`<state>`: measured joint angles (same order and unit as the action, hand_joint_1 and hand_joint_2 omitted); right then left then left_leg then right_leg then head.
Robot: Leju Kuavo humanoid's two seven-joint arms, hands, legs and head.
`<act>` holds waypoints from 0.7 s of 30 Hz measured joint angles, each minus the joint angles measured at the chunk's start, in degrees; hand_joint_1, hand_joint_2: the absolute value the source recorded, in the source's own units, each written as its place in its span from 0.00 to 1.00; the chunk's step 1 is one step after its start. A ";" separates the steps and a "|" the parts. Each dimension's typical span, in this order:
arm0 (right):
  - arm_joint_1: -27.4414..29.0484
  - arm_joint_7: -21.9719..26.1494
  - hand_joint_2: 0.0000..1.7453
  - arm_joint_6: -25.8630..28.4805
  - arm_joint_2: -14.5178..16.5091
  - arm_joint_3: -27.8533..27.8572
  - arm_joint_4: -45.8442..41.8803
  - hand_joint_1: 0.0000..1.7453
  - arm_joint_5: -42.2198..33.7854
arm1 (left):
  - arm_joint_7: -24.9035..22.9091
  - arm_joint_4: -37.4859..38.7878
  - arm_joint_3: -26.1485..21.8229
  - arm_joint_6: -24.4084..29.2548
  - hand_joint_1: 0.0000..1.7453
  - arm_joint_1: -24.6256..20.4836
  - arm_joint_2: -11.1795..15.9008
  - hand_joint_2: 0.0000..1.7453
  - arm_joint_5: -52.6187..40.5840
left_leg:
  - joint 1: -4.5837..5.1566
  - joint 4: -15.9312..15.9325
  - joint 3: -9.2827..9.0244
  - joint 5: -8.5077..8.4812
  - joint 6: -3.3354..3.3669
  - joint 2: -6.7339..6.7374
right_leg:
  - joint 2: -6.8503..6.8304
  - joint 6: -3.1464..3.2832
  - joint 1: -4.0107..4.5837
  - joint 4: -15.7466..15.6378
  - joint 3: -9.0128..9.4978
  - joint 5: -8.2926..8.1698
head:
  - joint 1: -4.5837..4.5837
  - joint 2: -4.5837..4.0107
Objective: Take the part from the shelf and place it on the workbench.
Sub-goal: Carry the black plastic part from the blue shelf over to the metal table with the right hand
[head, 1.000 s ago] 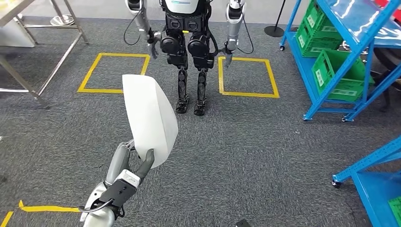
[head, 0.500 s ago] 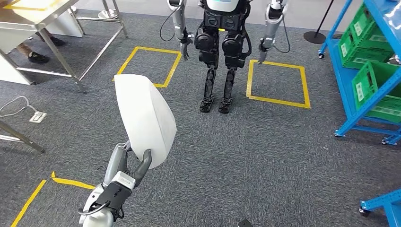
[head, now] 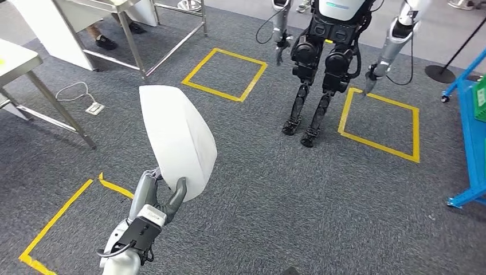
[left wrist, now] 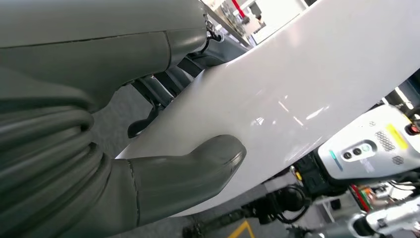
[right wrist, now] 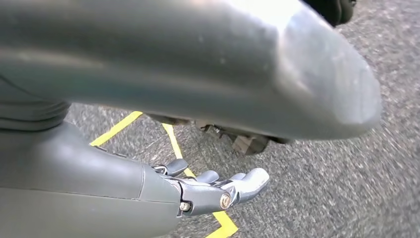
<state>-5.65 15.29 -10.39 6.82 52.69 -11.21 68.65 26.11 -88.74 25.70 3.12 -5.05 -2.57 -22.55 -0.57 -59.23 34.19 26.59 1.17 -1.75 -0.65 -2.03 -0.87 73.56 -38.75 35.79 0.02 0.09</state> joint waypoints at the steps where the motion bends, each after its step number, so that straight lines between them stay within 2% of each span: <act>1: 0.14 0.05 0.00 0.04 0.00 -0.04 0.00 0.00 0.10 | 0.19 0.16 0.00 -0.18 1.00 0.02 -0.03 1.00 0.27 | 0.03 -0.03 0.07 -0.08 -0.01 -0.99 | 0.28 0.10 0.03 0.91 -0.62 -0.37 | 0.01 0.00; 2: 0.23 0.11 0.00 0.07 0.00 -0.11 0.00 0.00 0.21 | 0.45 0.33 0.00 -0.34 1.00 0.06 -0.02 1.00 0.55 | 0.04 -0.08 0.11 -0.16 -0.09 -1.97 | 0.55 0.27 0.04 -0.36 -0.19 -1.74 | 0.01 0.00; 3: 0.25 0.16 0.00 0.08 -0.01 -0.24 0.00 0.00 0.29 | 0.69 0.49 -0.01 -0.49 1.00 0.06 -0.01 1.00 0.81 | 0.03 -0.11 0.12 -0.26 -0.21 -2.91 | 1.22 0.52 0.03 -3.66 1.26 -3.83 | 0.02 0.00; 5: 0.19 0.21 0.00 -0.05 -0.08 -0.58 0.00 0.00 0.52 | 1.05 0.74 -0.02 -0.70 1.00 -0.08 0.00 1.00 1.22 | -0.02 -0.21 0.30 -0.43 -0.64 -4.46 | 4.22 1.05 -0.02 -11.19 4.67 -6.88 | 0.01 0.00; 6: 0.12 0.19 0.00 -0.19 -0.12 -0.75 0.00 0.00 0.61 | 1.19 0.86 -0.03 -0.73 1.00 -0.16 0.02 1.00 1.37 | -0.08 -0.25 0.48 -0.52 -0.98 -5.12 | 5.30 1.21 0.05 -13.45 5.65 -7.49 | 0.01 0.00; 7: 0.02 0.16 0.00 -0.34 -0.15 -0.87 0.00 0.00 0.69 | 1.31 0.98 -0.03 -0.75 1.00 -0.22 0.04 1.00 1.48 | -0.18 -0.21 0.69 -0.66 -1.40 -5.73 | 5.78 1.36 0.17 -14.35 5.98 -7.51 | 0.01 0.00; 9: -0.18 0.12 0.00 -0.56 -0.10 -1.00 0.00 0.00 0.72 | 1.50 1.16 -0.04 -0.78 1.00 -0.25 0.19 1.00 1.60 | -0.36 0.06 1.13 -1.00 -2.31 -6.87 | 4.29 1.84 0.28 -14.70 6.05 -7.81 | 0.05 0.00; 10: -0.27 0.09 0.00 -0.61 -0.08 -1.02 0.00 0.00 0.72 | 1.55 1.22 -0.05 -0.78 1.00 -0.27 0.31 1.00 1.63 | -0.29 -0.13 1.40 -0.84 -2.63 -6.26 | 3.53 2.21 0.20 -14.97 6.13 -8.04 | 0.00 0.00; 11: -0.32 0.07 0.00 -0.63 -0.06 -1.04 0.00 0.00 0.70 | 1.58 1.27 -0.07 -0.77 1.00 -0.36 0.42 1.00 1.65 | -0.15 -1.14 2.00 -0.05 -2.88 -4.86 | 2.67 2.66 0.08 -15.27 6.20 -8.24 | -0.18 0.00; 13: -0.27 -0.05 0.00 -0.65 -0.07 -1.04 0.00 0.00 0.68 | 1.62 1.38 -0.08 -0.76 1.00 -0.59 0.55 1.00 1.69 | 0.04 -6.70 4.51 3.51 -3.23 -0.84 | 0.88 3.26 0.10 -15.54 6.21 -8.36 | -0.56 0.00; 14: -0.18 -0.12 0.00 -0.66 -0.07 -1.04 0.00 0.00 0.68 | 1.62 1.49 -0.08 -0.77 1.00 -0.68 0.58 1.00 1.73 | -0.01 -10.49 6.17 5.50 -3.44 0.35 | -0.11 3.46 0.19 -15.53 6.15 -8.32 | -0.70 0.00; 15: -0.10 -0.18 0.00 -0.67 -0.08 -1.04 0.00 0.00 0.69 | 1.62 1.64 -0.08 -0.78 1.00 -0.71 0.63 1.00 1.80 | -0.07 -13.58 7.42 6.80 -3.64 0.94 | -1.08 3.50 0.27 -15.51 6.11 -8.29 | -0.71 0.00; 16: -0.07 -0.21 0.00 -0.70 -0.08 -1.04 0.00 0.00 0.70 | 1.62 1.84 -0.08 -0.79 1.00 -0.75 0.69 1.00 1.90 | -0.12 -14.95 7.81 7.05 -3.79 1.22 | -1.99 3.50 0.30 -15.49 6.08 -8.26 | -0.72 0.00; 17: -0.08 -0.22 0.00 -0.76 -0.09 -1.04 0.00 0.00 0.72 | 1.62 2.05 -0.08 -0.83 1.00 -0.87 0.75 1.00 2.02 | -0.16 -14.25 7.12 6.31 -3.88 1.49 | -2.85 3.46 0.31 -15.46 6.07 -8.23 | -0.73 0.00; 18: -0.15 -0.26 0.00 -0.86 -0.09 -1.05 0.00 0.00 0.75 | 1.63 2.27 -0.08 -0.86 1.00 -1.14 0.78 1.00 2.12 | -0.19 -11.36 5.32 4.77 -3.88 2.07 | -3.63 3.36 0.30 -15.40 6.11 -8.16 | -0.73 0.00; 19: -0.24 -0.34 0.00 -1.01 -0.10 -1.07 0.00 0.00 0.80 | 1.67 2.49 -0.08 -0.88 1.00 -1.58 0.77 1.00 2.24 | -0.17 -7.28 2.93 3.19 -3.77 3.36 | -4.37 3.18 0.35 -15.27 6.18 -8.06 | -0.74 0.00; 21: -0.50 -0.54 0.00 -1.33 -0.23 -1.16 0.00 0.00 0.90 | 1.79 2.87 -0.08 -0.83 1.00 -2.66 0.54 1.00 2.51 | 0.02 -1.13 -0.54 1.27 -2.97 5.63 | -5.64 2.58 0.63 -14.97 6.33 -7.76 | -0.66 0.00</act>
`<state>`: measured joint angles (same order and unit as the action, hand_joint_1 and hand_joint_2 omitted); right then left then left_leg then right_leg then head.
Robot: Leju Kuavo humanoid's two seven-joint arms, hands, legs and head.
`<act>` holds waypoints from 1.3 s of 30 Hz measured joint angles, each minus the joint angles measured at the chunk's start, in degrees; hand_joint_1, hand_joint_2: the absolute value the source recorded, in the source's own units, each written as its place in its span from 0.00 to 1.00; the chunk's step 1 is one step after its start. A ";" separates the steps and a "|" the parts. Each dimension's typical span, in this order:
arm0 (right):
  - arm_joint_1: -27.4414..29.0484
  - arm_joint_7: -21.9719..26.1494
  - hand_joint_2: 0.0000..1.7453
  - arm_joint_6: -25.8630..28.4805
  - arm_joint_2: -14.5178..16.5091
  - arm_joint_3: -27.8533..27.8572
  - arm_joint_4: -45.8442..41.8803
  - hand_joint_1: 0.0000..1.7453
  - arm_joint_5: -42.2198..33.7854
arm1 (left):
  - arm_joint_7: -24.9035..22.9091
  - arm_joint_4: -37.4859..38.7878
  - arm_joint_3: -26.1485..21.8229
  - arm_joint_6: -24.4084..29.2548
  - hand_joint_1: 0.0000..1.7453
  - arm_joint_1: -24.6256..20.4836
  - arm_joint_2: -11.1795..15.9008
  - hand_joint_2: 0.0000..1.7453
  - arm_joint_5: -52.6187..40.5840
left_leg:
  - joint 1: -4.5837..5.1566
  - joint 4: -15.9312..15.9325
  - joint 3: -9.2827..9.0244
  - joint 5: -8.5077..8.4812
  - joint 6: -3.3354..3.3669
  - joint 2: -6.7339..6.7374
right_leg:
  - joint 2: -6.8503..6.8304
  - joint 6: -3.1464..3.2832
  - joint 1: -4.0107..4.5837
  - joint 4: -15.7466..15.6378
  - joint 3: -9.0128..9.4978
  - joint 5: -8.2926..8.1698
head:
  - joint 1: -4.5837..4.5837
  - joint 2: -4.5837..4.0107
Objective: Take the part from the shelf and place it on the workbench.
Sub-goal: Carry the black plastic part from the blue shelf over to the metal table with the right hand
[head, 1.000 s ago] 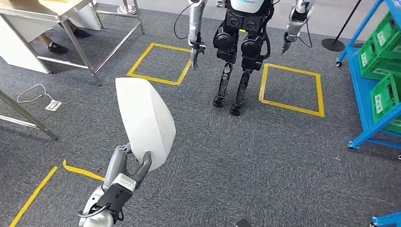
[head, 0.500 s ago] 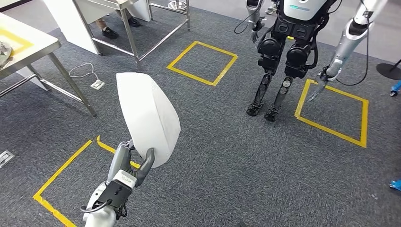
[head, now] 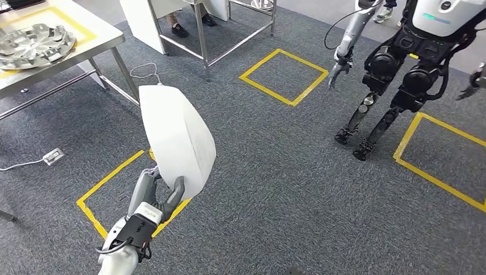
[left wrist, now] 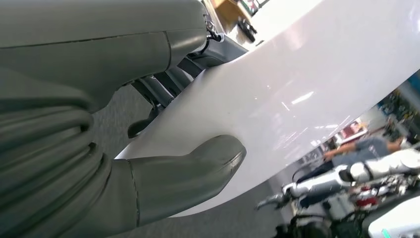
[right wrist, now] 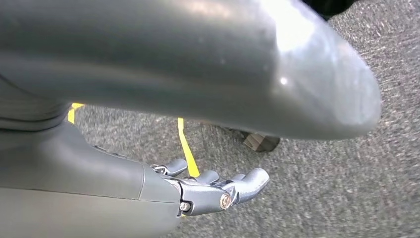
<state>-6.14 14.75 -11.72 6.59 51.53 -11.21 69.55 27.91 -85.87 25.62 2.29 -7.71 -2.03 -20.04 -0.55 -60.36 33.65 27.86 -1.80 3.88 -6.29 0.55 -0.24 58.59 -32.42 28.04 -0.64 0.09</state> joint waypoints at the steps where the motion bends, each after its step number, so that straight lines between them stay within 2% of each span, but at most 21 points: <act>1: -0.13 -0.07 0.00 -0.11 -0.09 -0.05 0.00 0.00 0.02 | 0.07 0.16 0.00 0.05 1.00 -0.41 -0.14 1.00 0.11 | 0.11 1.17 -0.56 -0.20 0.50 0.46 | -0.53 -0.35 0.14 0.09 0.09 0.09 | 0.06 0.00; 3: -0.39 -0.05 0.00 -0.19 -0.24 -0.11 0.00 0.00 0.00 | 0.14 0.40 0.00 0.13 1.00 -0.75 -0.32 1.00 0.21 | 0.22 1.28 -0.41 -0.39 1.41 -0.77 | -1.60 -1.03 0.14 0.04 0.31 0.17 | 0.10 0.00; 4: -0.54 -0.01 0.00 -0.18 -0.31 -0.13 0.00 0.00 -0.04 | 0.15 0.46 -0.01 0.15 1.00 -0.78 -0.40 1.00 0.22 | 0.12 1.45 -0.42 -0.57 1.78 -1.43 | -1.21 -1.41 -0.03 0.22 0.41 0.38 | 0.13 0.00; 6: -0.71 0.07 0.00 -0.14 -0.40 -0.15 0.00 0.00 -0.14 | 0.08 0.54 -0.01 0.12 1.00 -1.04 -0.71 1.00 0.22 | -0.23 1.81 -0.49 -1.03 2.50 -2.81 | 1.84 -2.10 -0.41 3.12 -0.61 2.48 | 0.28 0.00; 8: -0.55 0.03 0.00 -0.03 -0.44 -0.16 0.00 0.00 -0.30 | -0.04 0.75 0.02 -0.08 1.00 -1.51 -1.11 1.00 0.21 | -0.40 1.85 -0.27 -1.25 2.83 -4.25 | 5.19 -2.51 -0.63 10.18 -3.85 6.12 | 0.51 0.00; 10: -0.17 -0.07 0.00 0.22 -0.45 -0.17 0.00 0.00 -0.62 | -0.10 1.28 0.04 -0.36 1.00 -1.85 -1.29 1.00 0.20 | -0.41 1.71 -0.12 -1.31 2.87 -6.03 | 5.92 -2.65 -0.66 15.75 -6.83 7.54 | 0.61 0.00; 11: 0.00 -0.11 0.00 0.34 -0.45 -0.17 0.00 0.00 -0.83 | -0.10 1.64 0.04 -0.50 1.00 -2.02 -1.31 1.00 0.20 | -0.43 1.59 -0.08 -1.32 2.82 -6.96 | 6.05 -2.62 -0.70 15.62 -7.00 6.58 | 0.61 0.00; 12: 0.10 -0.14 0.00 0.44 -0.45 -0.17 0.00 0.00 -0.99 | -0.04 2.03 0.04 -0.63 1.00 -2.23 -1.33 1.00 0.20 | -0.47 1.45 -0.07 -1.31 2.71 -7.88 | 6.34 -2.55 -0.77 13.23 -6.10 4.69 | 0.62 0.00; 14: 0.23 -0.15 0.00 0.60 -0.47 -0.16 0.00 0.00 -1.29 | 0.29 2.76 0.05 -0.89 1.00 -2.79 -1.41 1.00 0.20 | -0.54 1.17 0.07 -1.25 2.23 -9.48 | 8.51 -2.40 -1.01 5.46 -2.78 0.90 | 0.62 0.00; 16: 0.32 -0.06 0.00 0.68 -0.49 -0.10 0.00 0.00 -1.77 | 0.77 3.44 0.09 -1.06 1.00 -3.33 -1.50 1.00 0.27 | -0.56 1.09 0.44 -1.33 1.39 -10.80 | 10.33 -2.16 -1.07 0.99 -0.98 -0.33 | 0.63 0.00; 18: 0.35 0.14 0.00 0.70 -0.49 0.01 0.00 0.00 -2.41 | 1.17 4.04 0.11 -1.10 1.00 -3.59 -1.53 1.00 0.46 | -0.68 1.50 0.77 -1.64 0.38 -11.98 | 9.82 -1.54 -0.93 0.47 -0.89 -0.30 | 0.64 0.00; 19: 0.34 0.29 0.00 0.76 -0.50 0.05 0.00 0.00 -2.68 | 1.32 4.28 0.11 -1.10 1.00 -3.60 -1.52 1.00 0.58 | -0.75 1.55 0.90 -1.68 0.01 -11.86 | 9.24 -1.10 -0.94 0.28 -0.83 -0.46 | 0.65 0.00; 20: 0.37 0.45 0.00 0.84 -0.51 0.11 0.00 0.00 -2.93 | 1.42 4.51 0.12 -1.11 1.00 -3.68 -1.51 1.00 0.68 | -0.67 1.00 1.26 -1.28 -0.26 -10.76 | 8.71 -0.63 -0.98 0.05 -0.76 -0.63 | 0.50 0.00; 23: 0.74 0.88 0.00 1.14 -0.57 0.51 0.00 0.00 -3.91 | 1.48 5.14 0.21 -1.38 1.00 -4.22 -1.66 1.00 1.03 | -0.36 -7.52 5.11 3.59 -0.54 -5.44 | 7.06 0.32 -0.77 -0.28 -0.71 -0.83 | -0.10 0.00; 25: 1.12 0.95 0.00 1.20 -0.61 0.91 0.00 0.00 -4.42 | 1.39 5.53 0.26 -1.98 1.00 -4.36 -1.80 1.00 1.62 | -0.37 -13.76 7.75 6.02 -0.61 -4.43 | 6.04 0.50 -0.48 -0.24 -0.75 -0.77 | -0.14 0.00; 26: 1.23 0.98 0.00 1.18 -0.63 1.11 0.00 0.00 -4.55 | 1.32 5.69 0.26 -2.30 1.00 -4.37 -1.84 1.00 1.97 | -0.37 -14.22 7.76 5.69 -0.55 -4.33 | 5.69 0.53 -0.39 -0.21 -0.76 -0.75 | -0.15 0.00; 27: 1.26 1.01 0.00 1.15 -0.64 1.26 0.00 0.00 -4.65 | 1.27 5.80 0.26 -2.53 1.00 -4.39 -1.86 1.00 2.23 | -0.36 -12.42 6.62 4.39 -0.41 -4.26 | 5.44 0.53 -0.31 -0.17 -0.73 -0.73 | -0.15 0.00; 29: 1.22 1.05 0.00 1.11 -0.65 1.45 0.00 0.00 -4.74 | 1.24 5.89 0.27 -2.73 1.00 -4.51 -1.91 1.00 2.53 | -0.23 -4.75 2.34 1.12 0.13 -3.86 | 5.16 0.43 -0.20 -0.07 -0.64 -0.67 | -0.15 0.00; 31: 1.17 1.05 0.00 1.10 -0.66 1.61 0.00 0.00 -4.77 | 1.27 5.90 0.28 -2.75 1.00 -4.72 -2.03 1.00 2.59 | 0.04 0.78 -0.56 -0.31 0.72 -3.43 | 5.02 0.09 0.07 0.18 -0.74 -0.56 | -0.11 0.00; 35: 1.17 1.05 0.00 1.11 -0.75 1.86 0.00 0.00 -5.04 | 1.39 5.91 0.28 -2.69 1.00 -4.88 -2.21 1.00 2.21 | 0.27 1.70 -0.82 -0.50 1.06 -3.57 | 4.94 0.05 0.22 0.11 -0.86 -0.76 | -0.08 0.00; 39: 1.14 1.05 0.00 1.09 -0.75 2.04 0.00 0.00 -4.95 | 1.43 5.91 0.29 -2.58 1.00 -5.01 -2.27 1.00 1.97 | 0.40 1.62 -0.76 -0.47 1.55 -3.58 | 4.93 -0.52 0.13 -0.30 -0.67 -1.02 | -0.08 0.00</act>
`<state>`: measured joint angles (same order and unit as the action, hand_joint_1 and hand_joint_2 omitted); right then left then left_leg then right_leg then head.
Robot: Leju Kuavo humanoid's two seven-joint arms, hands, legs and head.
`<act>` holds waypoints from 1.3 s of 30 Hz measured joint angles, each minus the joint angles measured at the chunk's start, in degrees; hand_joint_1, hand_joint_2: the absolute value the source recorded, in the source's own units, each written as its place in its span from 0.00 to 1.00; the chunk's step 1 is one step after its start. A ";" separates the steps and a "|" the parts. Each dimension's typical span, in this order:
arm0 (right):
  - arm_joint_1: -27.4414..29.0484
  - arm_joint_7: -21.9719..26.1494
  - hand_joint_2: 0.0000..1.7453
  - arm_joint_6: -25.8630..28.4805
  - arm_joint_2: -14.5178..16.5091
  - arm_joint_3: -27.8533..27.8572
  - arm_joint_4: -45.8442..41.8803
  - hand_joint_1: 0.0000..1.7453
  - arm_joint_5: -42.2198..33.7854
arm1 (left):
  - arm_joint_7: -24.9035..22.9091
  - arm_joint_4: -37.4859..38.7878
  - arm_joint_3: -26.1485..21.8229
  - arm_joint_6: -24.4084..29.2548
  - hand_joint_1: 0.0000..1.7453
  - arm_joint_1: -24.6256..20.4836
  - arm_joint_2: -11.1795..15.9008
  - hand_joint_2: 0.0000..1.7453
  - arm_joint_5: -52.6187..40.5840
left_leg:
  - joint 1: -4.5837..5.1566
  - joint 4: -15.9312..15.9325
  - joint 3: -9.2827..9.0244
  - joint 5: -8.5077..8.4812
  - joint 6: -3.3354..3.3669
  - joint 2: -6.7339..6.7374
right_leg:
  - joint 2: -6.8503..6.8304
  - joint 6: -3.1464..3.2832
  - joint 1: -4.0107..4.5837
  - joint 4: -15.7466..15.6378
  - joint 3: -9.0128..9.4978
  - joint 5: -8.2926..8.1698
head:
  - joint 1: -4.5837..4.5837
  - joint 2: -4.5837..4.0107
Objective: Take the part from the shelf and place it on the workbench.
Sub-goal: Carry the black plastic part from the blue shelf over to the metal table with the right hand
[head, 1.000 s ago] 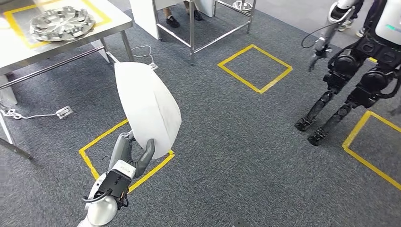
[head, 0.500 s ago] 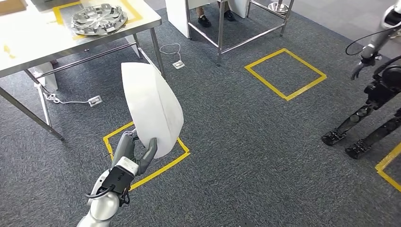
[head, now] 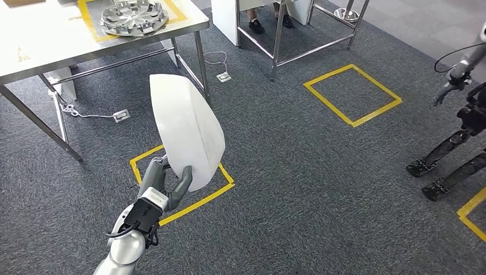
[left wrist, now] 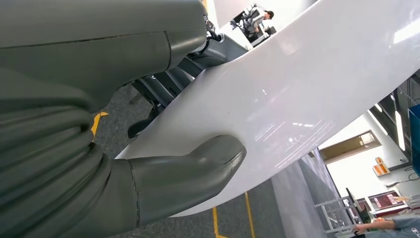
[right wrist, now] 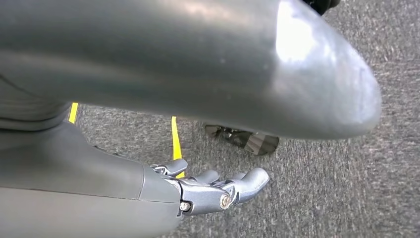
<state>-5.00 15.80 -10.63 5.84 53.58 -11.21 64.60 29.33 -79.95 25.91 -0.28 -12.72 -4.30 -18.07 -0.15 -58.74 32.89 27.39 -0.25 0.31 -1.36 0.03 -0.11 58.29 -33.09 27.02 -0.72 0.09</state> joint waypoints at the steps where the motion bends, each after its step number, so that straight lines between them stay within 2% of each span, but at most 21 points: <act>1: 0.00 -0.01 0.00 -0.05 0.00 0.02 0.00 0.00 0.15 | 0.00 0.00 0.01 0.02 1.00 -0.04 -0.02 1.00 -0.01 | 0.01 -0.03 0.02 0.00 0.08 0.00 | 0.00 -0.11 -0.01 -0.04 0.01 -0.04 | 0.00 0.00; 8: -0.03 -0.02 0.00 -0.44 0.03 0.04 0.00 0.00 1.10 | 0.00 -0.01 0.06 0.02 1.00 -0.44 -0.05 1.00 -0.03 | 0.51 -0.39 0.58 0.09 1.03 -0.10 | -0.27 -1.33 -0.49 -0.32 0.03 -0.40 | -0.03 0.00; 10: -0.06 0.02 0.00 -0.34 0.04 0.03 0.00 0.00 1.39 | 0.01 -0.06 0.07 0.03 1.00 -0.51 -0.12 1.00 -0.03 | 0.17 0.29 0.29 -0.36 1.53 -0.49 | -0.35 -1.67 -0.54 0.02 0.04 0.02 | -0.01 0.00; 12: -0.07 0.05 0.00 -0.18 0.04 -0.02 0.00 0.00 1.76 | 0.03 -0.09 0.12 0.10 1.00 -0.68 -0.29 1.00 -0.03 | -0.31 1.02 -0.13 -1.02 2.05 -1.06 | 0.26 -2.00 -0.62 3.46 -1.27 2.50 | 0.13 0.00; 14: -0.01 0.07 0.00 -0.14 0.04 -0.07 0.00 0.00 1.90 | -0.02 -0.03 0.20 0.20 1.00 -0.69 -0.40 1.00 -0.08 | -0.40 1.10 0.13 -1.31 2.15 -1.76 | 0.89 -2.27 -0.87 10.85 -4.51 6.44 | 0.27 0.00; 16: 0.07 0.06 0.00 -0.08 0.04 -0.07 0.00 0.00 1.90 | -0.19 0.06 0.24 0.30 1.00 -0.42 -0.40 1.00 -0.28 | -0.52 0.89 0.44 -1.41 1.91 -2.77 | 1.00 -2.59 -1.22 15.95 -6.81 8.00 | 0.31 0.00; 17: 0.10 0.06 0.00 -0.04 0.04 -0.07 0.00 0.00 1.89 | -0.28 0.10 0.25 0.34 1.00 -0.29 -0.40 1.00 -0.43 | -0.67 0.69 0.59 -1.42 1.68 -3.39 | 1.06 -2.76 -1.42 15.50 -6.54 7.20 | 0.31 0.00; 18: 0.11 0.06 0.00 -0.01 0.04 -0.07 0.00 0.00 1.85 | -0.34 0.12 0.25 0.38 1.00 -0.22 -0.40 1.00 -0.56 | -0.90 0.42 0.74 -1.39 1.37 -4.06 | 1.27 -2.94 -1.66 12.81 -5.15 5.52 | 0.31 0.00; 19: 0.11 0.07 0.00 0.02 0.05 -0.07 0.00 0.00 1.81 | -0.38 0.13 0.26 0.40 1.00 -0.20 -0.42 1.00 -0.67 | -1.13 0.03 0.95 -1.28 0.95 -4.72 | 2.14 -3.20 -2.00 8.68 -3.07 3.68 | 0.33 0.00; 21: 0.19 0.06 0.00 0.06 0.17 -0.07 0.04 0.00 1.74 | -0.46 0.11 0.26 0.55 1.00 -0.21 -0.45 1.00 -0.81 | -1.35 -0.72 1.56 -1.07 -0.16 -6.00 | 4.70 -3.41 -2.29 2.51 -0.04 1.83 | 0.51 0.00; 22: 0.24 0.05 0.00 0.14 0.23 -0.07 0.07 0.00 1.67 | -0.51 0.10 0.27 0.63 1.00 -0.22 -0.49 1.00 -0.94 | -1.35 -0.85 1.84 -1.08 -0.73 -6.49 | 5.55 -3.16 -2.28 1.27 0.47 1.73 | 0.60 0.00; 24: 0.28 0.04 0.00 0.46 0.29 -0.07 0.09 0.00 1.23 | -0.63 0.08 0.31 0.80 1.00 -0.20 -0.56 1.00 -1.18 | -1.44 -0.43 2.15 -1.47 -1.74 -7.34 | 5.06 -1.96 -2.02 1.27 0.28 1.70 | 0.66 0.00; 26: 0.26 0.04 0.00 0.83 0.30 -0.05 0.09 0.00 0.58 | -0.70 0.03 0.32 0.88 1.00 -0.18 -0.50 1.00 -1.32 | -1.52 -0.94 2.62 -1.16 -2.33 -6.15 | 4.15 -0.84 -1.95 1.02 0.28 1.33 | 0.55 0.00; 27: 0.27 0.02 0.00 0.98 0.31 -0.02 0.09 0.00 0.34 | -0.72 0.01 0.33 0.88 1.00 -0.23 -0.46 1.00 -1.35 | -1.43 -2.72 3.49 -0.09 -2.45 -4.68 | 3.67 -0.35 -1.96 0.89 0.28 1.17 | 0.40 0.00; 29: 0.41 -0.02 0.00 1.15 0.32 0.09 0.09 0.00 0.09 | -0.79 -0.04 0.34 0.68 1.00 -0.32 -0.45 1.00 -1.24 | -1.21 -9.45 6.49 3.48 -2.48 -1.69 | 2.73 0.24 -1.63 0.83 0.22 1.12 | 0.13 0.00; 31: 0.63 -0.04 0.00 1.20 0.32 0.23 0.09 0.00 0.00 | -0.86 -0.01 0.34 0.17 1.00 -0.30 -0.44 1.00 -0.68 | -1.18 -15.66 9.19 5.83 -2.42 -0.90 | 1.82 0.42 -1.26 0.88 0.13 1.14 | 0.10 0.00; 32: 0.68 -0.03 0.00 1.21 0.32 0.29 0.09 0.00 -0.04 | -0.86 0.01 0.34 -0.14 1.00 -0.28 -0.44 1.00 -0.30 | -1.15 -16.16 9.24 5.53 -2.28 -0.83 | 1.47 0.46 -1.11 0.91 0.12 1.15 | 0.10 0.00; 33: 0.66 -0.03 0.00 1.21 0.32 0.35 0.09 0.00 -0.05 | -0.87 0.01 0.34 -0.43 1.00 -0.30 -0.43 1.00 0.13 | -1.10 -14.37 8.12 4.26 -2.07 -0.79 | 1.21 0.46 -1.00 0.93 0.15 1.16 | 0.09 0.00; 36: 0.49 -0.02 0.00 1.20 0.33 0.57 0.09 0.00 -0.08 | -0.86 -0.04 0.34 -0.95 1.00 -0.52 -0.48 1.00 0.94 | -0.64 -3.58 2.09 0.30 -1.08 -0.34 | 0.80 0.14 -0.74 0.99 0.28 1.25 | 0.11 0.00; 37: 0.44 -0.03 0.00 1.17 0.33 0.63 0.09 0.00 -0.07 | -0.85 -0.05 0.34 -0.99 1.00 -0.60 -0.52 1.00 1.11 | -0.43 -1.61 1.07 0.03 -0.79 -0.21 | 0.74 -0.16 -0.68 0.99 0.24 1.25 | 0.14 0.00; 39: 0.35 -0.04 0.00 1.08 0.33 0.70 0.09 0.00 0.02 | -0.85 -0.05 0.34 -1.14 1.00 -0.68 -0.61 1.00 1.39 | -0.12 -0.70 0.76 0.11 -0.24 -0.26 | 0.62 -0.94 -0.66 0.81 0.20 1.13 | 0.15 0.00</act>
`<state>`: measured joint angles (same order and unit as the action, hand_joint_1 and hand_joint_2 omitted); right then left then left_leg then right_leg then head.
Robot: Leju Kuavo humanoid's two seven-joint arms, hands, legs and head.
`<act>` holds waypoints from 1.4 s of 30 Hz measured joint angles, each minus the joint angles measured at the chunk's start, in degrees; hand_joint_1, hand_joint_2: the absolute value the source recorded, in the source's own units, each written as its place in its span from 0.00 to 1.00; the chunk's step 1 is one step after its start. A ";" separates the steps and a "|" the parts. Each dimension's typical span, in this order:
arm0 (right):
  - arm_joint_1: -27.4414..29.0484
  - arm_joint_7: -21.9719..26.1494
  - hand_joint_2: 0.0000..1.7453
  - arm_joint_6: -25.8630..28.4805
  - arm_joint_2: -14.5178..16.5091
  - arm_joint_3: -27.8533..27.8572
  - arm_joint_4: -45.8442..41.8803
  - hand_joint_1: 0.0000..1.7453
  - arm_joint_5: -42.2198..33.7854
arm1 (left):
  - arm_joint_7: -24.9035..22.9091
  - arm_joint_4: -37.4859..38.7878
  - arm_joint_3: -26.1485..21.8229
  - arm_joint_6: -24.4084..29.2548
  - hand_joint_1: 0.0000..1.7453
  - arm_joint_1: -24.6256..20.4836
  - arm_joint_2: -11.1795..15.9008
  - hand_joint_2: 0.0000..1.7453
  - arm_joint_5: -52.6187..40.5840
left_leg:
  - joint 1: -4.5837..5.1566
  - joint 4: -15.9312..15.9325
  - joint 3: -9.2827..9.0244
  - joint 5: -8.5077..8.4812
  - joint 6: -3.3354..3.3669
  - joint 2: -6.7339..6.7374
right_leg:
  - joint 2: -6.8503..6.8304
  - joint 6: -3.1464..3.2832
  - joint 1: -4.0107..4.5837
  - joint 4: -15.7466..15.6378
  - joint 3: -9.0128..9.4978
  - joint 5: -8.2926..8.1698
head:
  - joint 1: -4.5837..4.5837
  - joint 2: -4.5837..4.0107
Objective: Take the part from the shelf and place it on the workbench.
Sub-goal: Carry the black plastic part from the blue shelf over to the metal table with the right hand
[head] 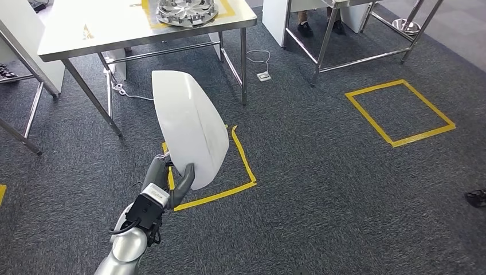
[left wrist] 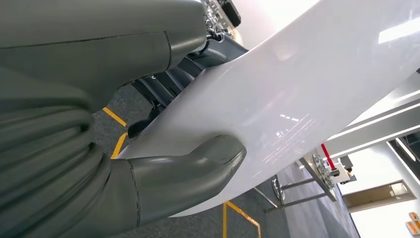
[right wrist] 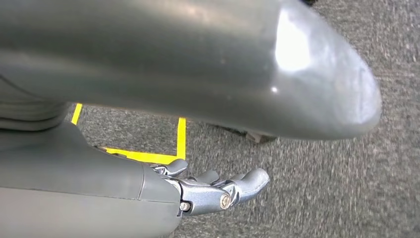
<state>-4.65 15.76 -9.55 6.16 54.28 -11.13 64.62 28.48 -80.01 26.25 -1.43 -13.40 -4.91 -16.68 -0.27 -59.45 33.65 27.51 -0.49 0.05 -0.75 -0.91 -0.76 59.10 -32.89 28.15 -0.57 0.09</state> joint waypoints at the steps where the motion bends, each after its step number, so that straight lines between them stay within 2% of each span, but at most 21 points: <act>1: -0.03 -0.02 0.00 -0.08 0.00 0.01 0.00 0.00 0.07 | 0.01 0.00 0.00 -0.08 1.00 0.00 -0.05 1.00 0.07 | -0.06 0.18 -0.03 -0.16 0.37 -0.08 | -0.02 -0.37 -0.09 -0.09 0.06 0.01 | 0.01 0.00; 3: -0.06 -0.04 0.00 -0.23 0.00 0.01 0.00 0.00 0.23 | 0.03 0.01 -0.01 -0.19 1.00 -0.10 -0.21 1.00 0.17 | -0.30 0.66 -0.24 -0.49 1.10 -0.16 | 0.08 -1.00 -0.19 1.51 -0.58 1.16 | 0.08 0.00; 4: -0.06 -0.03 0.00 -0.31 0.00 0.01 0.00 0.00 0.28 | 0.05 0.02 -0.02 -0.21 1.00 -0.15 -0.32 1.00 0.21 | -0.42 0.84 -0.32 -0.62 1.38 -0.15 | 0.18 -1.25 -0.24 4.03 -1.78 2.59 | 0.18 0.00; 6: 0.00 -0.03 0.00 -0.46 0.00 0.02 0.00 0.00 0.40 | 0.07 0.15 -0.02 -0.24 1.00 -0.16 -0.42 1.00 0.27 | -0.39 0.81 -0.25 -0.61 1.65 -0.16 | 0.29 -1.61 -0.24 11.70 -5.68 5.97 | 0.35 0.00; 7: 0.07 -0.06 0.00 -0.53 -0.01 0.02 0.00 0.00 0.45 | 0.07 0.24 -0.02 -0.25 1.00 -0.10 -0.42 1.00 0.29 | -0.37 0.74 -0.21 -0.56 1.71 -0.19 | 0.31 -1.72 -0.26 14.78 -7.35 6.80 | 0.38 0.00; 8: 0.14 -0.10 0.00 -0.61 -0.02 0.03 0.00 0.00 0.49 | 0.07 0.34 -0.02 -0.26 1.00 -0.05 -0.42 1.00 0.31 | -0.36 0.65 -0.20 -0.51 1.74 -0.25 | 0.32 -1.76 -0.26 16.00 -8.15 6.56 | 0.39 0.00; 9: 0.20 -0.14 0.00 -0.70 -0.04 0.03 0.00 0.00 0.52 | 0.08 0.41 -0.02 -0.27 1.00 -0.02 -0.42 1.00 0.32 | -0.36 0.55 -0.21 -0.44 1.70 -0.35 | 0.32 -1.73 -0.27 14.81 -7.78 5.21 | 0.40 0.00; 12: 0.14 -0.19 0.00 -0.93 -0.23 0.03 0.00 0.00 0.51 | 0.15 0.47 -0.02 -0.25 1.00 -0.09 -0.49 1.00 0.24 | -0.27 0.20 -0.26 -0.12 1.18 -0.62 | 0.38 -1.18 -0.17 3.55 -2.74 -0.12 | 0.43 0.00; 14: 0.04 -0.26 0.00 -1.03 -0.26 0.03 0.00 0.00 0.54 | 0.20 0.46 -0.01 -0.22 1.00 -0.19 -0.56 1.00 0.07 | 0.01 0.06 -0.18 0.14 0.80 -0.72 | 0.45 -0.59 -0.04 0.11 -1.29 -0.98 | 0.41 0.00; 17: 0.00 -0.79 0.00 -1.22 -0.22 0.03 0.00 0.00 0.70 | 0.24 0.46 0.00 -0.20 1.00 -0.30 -0.57 1.00 -0.04 | 0.24 0.24 -0.26 0.29 1.44 -0.67 | 0.54 -0.24 -0.04 -0.04 -1.31 -1.22 | 0.38 0.00; 18: -0.02 -1.10 0.00 -1.31 -0.22 0.03 0.00 0.00 0.77 | 0.24 0.47 0.00 -0.19 1.00 -0.35 -0.57 1.00 -0.04 | 0.19 0.42 -0.35 0.15 1.40 -0.65 | 0.58 -0.10 0.01 -0.03 -1.31 -1.20 | 0.37 0.00; 26: -0.08 -2.11 0.00 -2.04 -0.23 0.03 0.00 0.00 0.85 | 0.24 0.47 0.00 -0.19 1.00 -0.55 -0.57 1.00 -0.11 | 0.08 1.12 -0.69 -0.33 -0.22 -0.63 | 0.61 0.42 0.14 0.03 -1.38 -1.14 | 0.39 0.00; 29: -0.08 -2.07 0.00 -2.14 -0.21 0.03 0.00 0.00 0.86 | 0.24 0.43 0.00 -0.19 1.00 -0.59 -0.56 1.00 -0.11 | 0.31 0.96 -0.56 -0.16 0.35 -0.65 | 0.57 0.07 -0.16 -0.37 -1.23 -1.36 | 0.38 0.00; 32: -0.18 -2.04 0.00 -2.19 -0.25 0.03 -0.01 0.00 0.89 | 0.27 0.12 0.00 -0.19 1.00 -0.70 -0.60 1.00 -0.11 | -0.12 3.14 -1.82 -1.19 1.21 -0.52 | 0.64 -0.53 0.07 0.02 -1.12 -0.90 | 0.43 0.00; 33: -0.21 -2.05 0.00 -2.19 -0.28 0.03 -0.02 0.00 0.91 | 0.29 0.05 0.00 -0.19 1.00 -0.77 -0.63 1.00 -0.11 | -0.41 3.88 -2.30 -1.60 1.35 -0.44 | 0.72 -0.71 0.12 1.89 -1.88 0.23 | 0.50 0.00; 35: -0.22 -2.11 0.00 -2.23 -0.33 0.03 -0.02 0.00 0.95 | 0.27 0.09 0.00 -0.19 1.00 -0.79 -0.68 1.00 -0.11 | -0.66 4.16 -2.43 -1.77 1.45 -0.32 | 0.83 -1.16 -0.19 8.65 -5.14 3.66 | 0.62 0.00; 36: -0.17 -2.15 0.00 -2.26 -0.34 0.03 -0.02 0.00 0.95 | 0.23 0.14 0.00 -0.19 1.00 -0.71 -0.69 1.00 -0.11 | -0.73 3.99 -2.33 -1.68 1.33 -0.33 | 0.84 -1.45 -0.40 11.85 -6.83 4.86 | 0.66 0.00; 37: -0.11 -2.20 0.00 -2.31 -0.37 0.03 -0.02 0.00 0.95 | 0.20 0.22 0.00 -0.19 1.00 -0.63 -0.68 1.00 -0.11 | -0.85 3.74 -2.23 -1.51 1.16 -0.35 | 0.84 -1.77 -0.65 13.56 -7.81 5.11 | 0.65 0.00; 38: -0.05 -2.23 0.00 -2.33 -0.39 0.03 -0.02 0.00 0.95 | 0.18 0.29 0.00 -0.19 1.00 -0.58 -0.68 1.00 -0.11 | -1.06 3.40 -2.13 -1.30 0.89 -0.39 | 0.83 -2.10 -0.90 13.21 -7.76 4.29 | 0.65 0.00; 41: -0.07 -2.23 0.00 -2.45 -0.40 0.03 -0.01 0.00 0.95 | 0.17 0.40 0.00 -0.19 1.00 -0.61 -0.68 1.00 -0.10 | -1.85 1.46 -1.72 0.02 -0.64 -0.55 | 0.95 -3.18 -1.64 3.50 -2.99 -0.39 | 0.80 0.00; 42: -0.12 -2.25 0.00 -2.51 -0.37 0.04 -0.01 0.00 0.93 | 0.18 0.40 0.00 -0.19 1.00 -0.63 -0.68 1.00 -0.09 | -1.88 0.82 -1.50 0.52 -1.20 -0.62 | 1.12 -2.91 -1.70 1.43 -1.93 -0.95 | 0.89 0.00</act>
<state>-4.77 13.51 -12.06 5.80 54.32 -11.13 65.55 28.67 -79.60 26.25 -1.62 -14.03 -5.59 -16.77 -2.15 -58.62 32.15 28.03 -1.69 -0.58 0.37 -3.81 -2.46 60.53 -34.82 27.20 0.32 0.09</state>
